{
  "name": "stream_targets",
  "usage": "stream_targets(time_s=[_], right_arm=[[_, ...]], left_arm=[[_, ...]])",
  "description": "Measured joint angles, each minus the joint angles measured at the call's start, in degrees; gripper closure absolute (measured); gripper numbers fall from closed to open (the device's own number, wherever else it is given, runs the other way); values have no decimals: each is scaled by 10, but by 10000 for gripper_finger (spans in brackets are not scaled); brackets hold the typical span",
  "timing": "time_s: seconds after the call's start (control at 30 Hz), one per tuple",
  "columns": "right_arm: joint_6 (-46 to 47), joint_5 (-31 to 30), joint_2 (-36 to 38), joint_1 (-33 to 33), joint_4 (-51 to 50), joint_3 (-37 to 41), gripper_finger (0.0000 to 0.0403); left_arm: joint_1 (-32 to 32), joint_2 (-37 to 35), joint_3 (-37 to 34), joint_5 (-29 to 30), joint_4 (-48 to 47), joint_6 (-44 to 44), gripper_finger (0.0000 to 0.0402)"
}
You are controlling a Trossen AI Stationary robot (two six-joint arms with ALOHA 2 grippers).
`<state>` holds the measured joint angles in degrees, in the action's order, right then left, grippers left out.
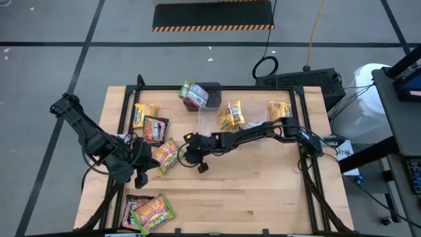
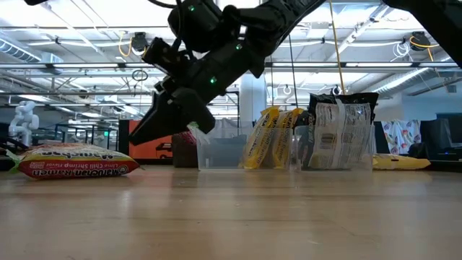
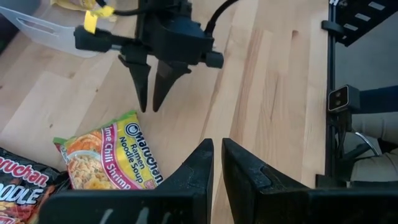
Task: Sort Maruchan noodles
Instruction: Put the green noodle pack into the black bin
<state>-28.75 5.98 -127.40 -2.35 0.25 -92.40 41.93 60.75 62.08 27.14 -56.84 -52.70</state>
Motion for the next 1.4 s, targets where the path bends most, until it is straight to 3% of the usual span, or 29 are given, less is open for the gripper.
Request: stream_targets(time_s=[0.17, 0.33, 1.03, 1.2, 1.4], right_arm=[[-10, -8, -27, 0, 14, 0, 335], [-86, -89, -31, -5, 32, 1, 335], [-47, -87, -30, 19, 47, 0, 335], [-11, -16, -30, 27, 37, 0, 335], [-30, -15, -30, 28, 48, 0, 335]], left_arm=[[0, 0, 0, 0, 1, -2, 364], [0, 0, 0, 0, 1, -4, 364], [0, 0, 0, 0, 1, -5, 364], [0, 0, 0, 0, 1, -5, 364], [0, 0, 0, 0, 1, -5, 364]])
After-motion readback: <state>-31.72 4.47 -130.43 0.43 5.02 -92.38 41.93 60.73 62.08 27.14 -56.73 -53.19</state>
